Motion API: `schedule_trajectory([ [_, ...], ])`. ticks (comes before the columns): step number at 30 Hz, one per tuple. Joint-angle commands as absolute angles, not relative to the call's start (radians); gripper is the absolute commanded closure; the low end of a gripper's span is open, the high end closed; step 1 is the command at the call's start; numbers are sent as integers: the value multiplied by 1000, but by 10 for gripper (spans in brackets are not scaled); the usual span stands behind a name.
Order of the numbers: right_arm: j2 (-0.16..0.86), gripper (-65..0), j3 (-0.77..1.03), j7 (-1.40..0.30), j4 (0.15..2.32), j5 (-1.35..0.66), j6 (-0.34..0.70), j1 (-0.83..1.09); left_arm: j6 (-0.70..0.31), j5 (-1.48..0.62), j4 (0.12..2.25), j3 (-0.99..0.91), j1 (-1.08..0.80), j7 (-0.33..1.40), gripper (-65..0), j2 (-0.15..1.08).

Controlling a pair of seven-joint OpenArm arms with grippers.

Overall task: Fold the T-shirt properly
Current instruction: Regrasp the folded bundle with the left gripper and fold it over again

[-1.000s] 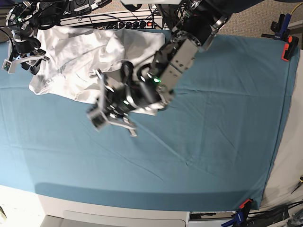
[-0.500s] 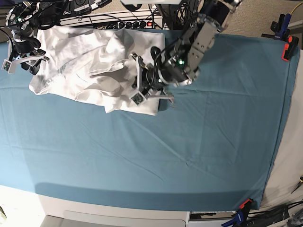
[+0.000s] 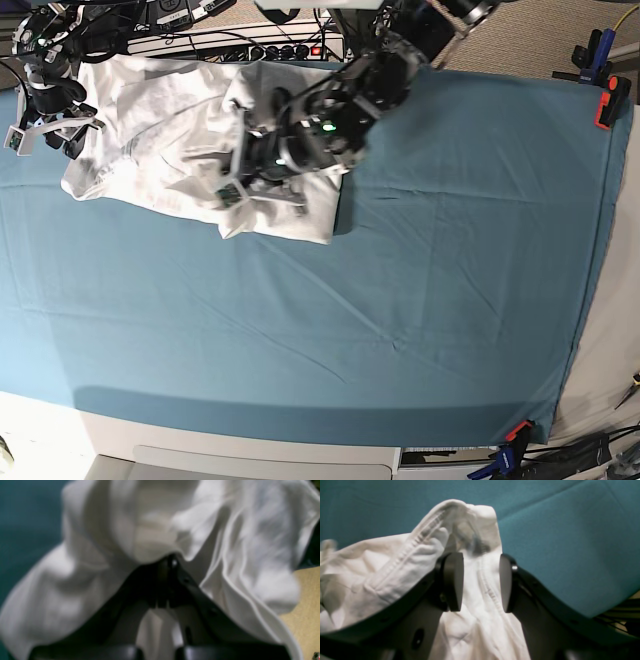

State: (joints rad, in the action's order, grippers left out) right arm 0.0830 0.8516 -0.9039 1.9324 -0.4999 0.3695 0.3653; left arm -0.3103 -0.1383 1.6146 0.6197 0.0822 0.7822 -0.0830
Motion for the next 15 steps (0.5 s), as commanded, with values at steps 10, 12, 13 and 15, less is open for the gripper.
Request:
schedule_trajectory([
  [10, 97, -239, 857, -876, 1949, -516, 374, 363, -389, -103, 1599, 709, 204, 718, 0, -157],
  [12, 97, -239, 857, -876, 1949, -516, 374, 363, -356, -103, 1602, 692, 217, 796, 0, -157],
  [13, 97, -239, 857, -876, 1949, -516, 374, 363, -325, -96, 1609, 674, 218, 829, 0, -157],
  [15, 97, -239, 857, -875, 1949, -516, 374, 363, -302, -75, 1631, 626, 217, 880, 0, -157],
])
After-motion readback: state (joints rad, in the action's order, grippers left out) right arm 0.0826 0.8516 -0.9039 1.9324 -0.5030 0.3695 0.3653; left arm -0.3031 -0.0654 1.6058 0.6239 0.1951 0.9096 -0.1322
